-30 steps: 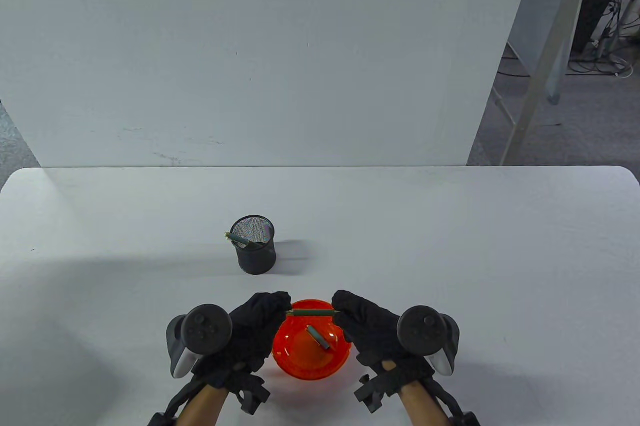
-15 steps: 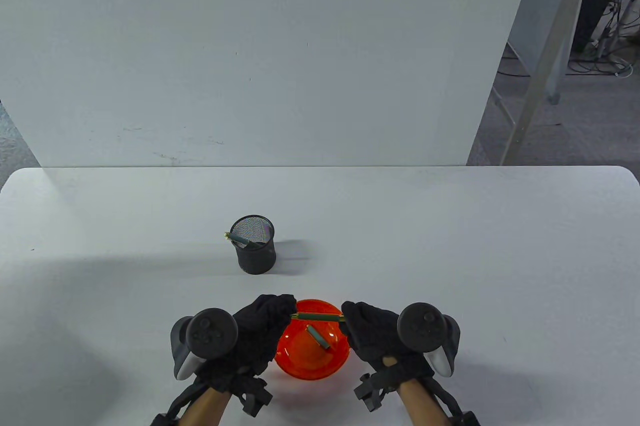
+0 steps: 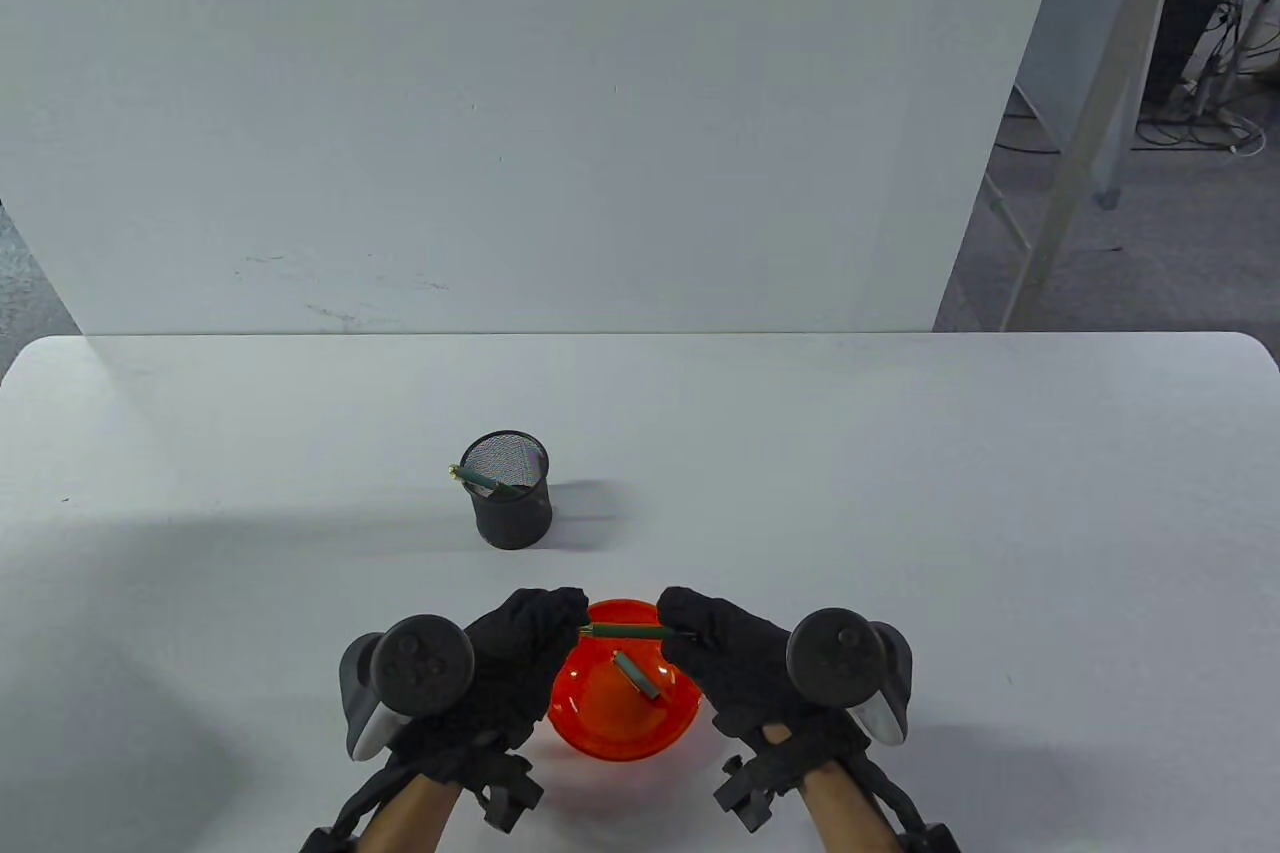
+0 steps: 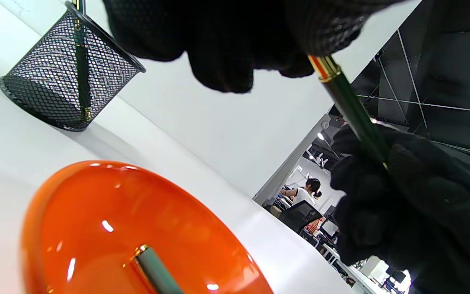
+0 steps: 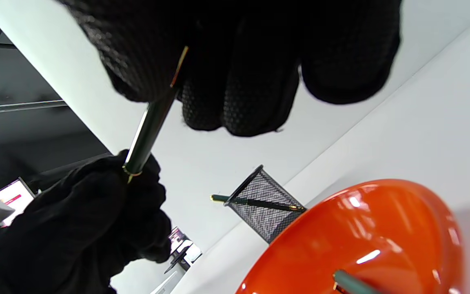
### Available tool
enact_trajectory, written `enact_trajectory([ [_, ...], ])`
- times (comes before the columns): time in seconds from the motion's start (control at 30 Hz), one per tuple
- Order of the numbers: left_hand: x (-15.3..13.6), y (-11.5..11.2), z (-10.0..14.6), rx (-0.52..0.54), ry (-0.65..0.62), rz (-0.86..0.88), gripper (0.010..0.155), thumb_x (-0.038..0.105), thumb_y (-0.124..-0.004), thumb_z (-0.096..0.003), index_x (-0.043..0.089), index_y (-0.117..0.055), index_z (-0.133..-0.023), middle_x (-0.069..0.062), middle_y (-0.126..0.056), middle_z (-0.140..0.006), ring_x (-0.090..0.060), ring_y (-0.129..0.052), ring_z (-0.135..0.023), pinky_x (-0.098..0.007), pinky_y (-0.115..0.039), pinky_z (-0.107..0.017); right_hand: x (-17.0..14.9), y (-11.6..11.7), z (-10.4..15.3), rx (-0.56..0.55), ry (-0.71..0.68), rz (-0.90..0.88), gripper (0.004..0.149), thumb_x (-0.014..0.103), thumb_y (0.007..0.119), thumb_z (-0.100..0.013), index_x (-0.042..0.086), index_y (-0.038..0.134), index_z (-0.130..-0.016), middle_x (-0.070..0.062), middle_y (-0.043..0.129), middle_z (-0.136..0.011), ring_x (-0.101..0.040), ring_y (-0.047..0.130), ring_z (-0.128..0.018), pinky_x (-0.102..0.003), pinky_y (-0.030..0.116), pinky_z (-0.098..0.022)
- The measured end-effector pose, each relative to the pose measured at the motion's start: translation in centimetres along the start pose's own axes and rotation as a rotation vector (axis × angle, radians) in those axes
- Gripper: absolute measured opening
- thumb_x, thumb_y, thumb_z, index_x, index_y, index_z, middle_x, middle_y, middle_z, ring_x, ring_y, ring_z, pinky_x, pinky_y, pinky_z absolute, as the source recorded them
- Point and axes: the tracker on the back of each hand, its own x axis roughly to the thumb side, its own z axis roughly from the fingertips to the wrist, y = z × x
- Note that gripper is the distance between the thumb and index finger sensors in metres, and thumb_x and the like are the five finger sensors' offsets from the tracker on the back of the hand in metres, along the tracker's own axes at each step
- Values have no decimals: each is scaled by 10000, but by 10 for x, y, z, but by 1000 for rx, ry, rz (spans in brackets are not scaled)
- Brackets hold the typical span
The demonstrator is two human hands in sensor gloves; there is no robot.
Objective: Assemble fountain pens from components
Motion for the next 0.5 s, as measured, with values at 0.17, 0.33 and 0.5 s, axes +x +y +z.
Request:
enact_trajectory([
  [0.17, 1, -1, 0, -9, -8, 8, 466, 389, -679, -568, 272, -702, -1019, -33, -802, -915, -205, -925, -715, -492, -769, -612, -2, 1, 0, 3, 29, -8, 480, 456, 625, -592, 127, 828, -877, -34, 937, -662, -236, 953, -554, -503, 826, -473],
  [0.33, 7, -1, 1, -7, -40, 0, 465, 388, -682, -568, 271, -703, -1017, -33, -801, -916, -204, -924, -716, -491, -768, -616, -6, -1, 1, -22, 62, -32, 516, 515, 561, -592, 152, 909, -707, 16, 966, -482, -211, 981, -434, -485, 850, -423],
  [0.5, 8, -3, 0, -15, -39, 6, 466, 389, -679, -568, 273, -700, -1019, -32, -800, -917, -204, -924, -717, -492, -767, -616, -10, -4, 2, -43, 83, -48, 608, 563, 522, -580, 150, 968, -602, 24, 1000, -369, -199, 1003, -318, -464, 876, -365],
])
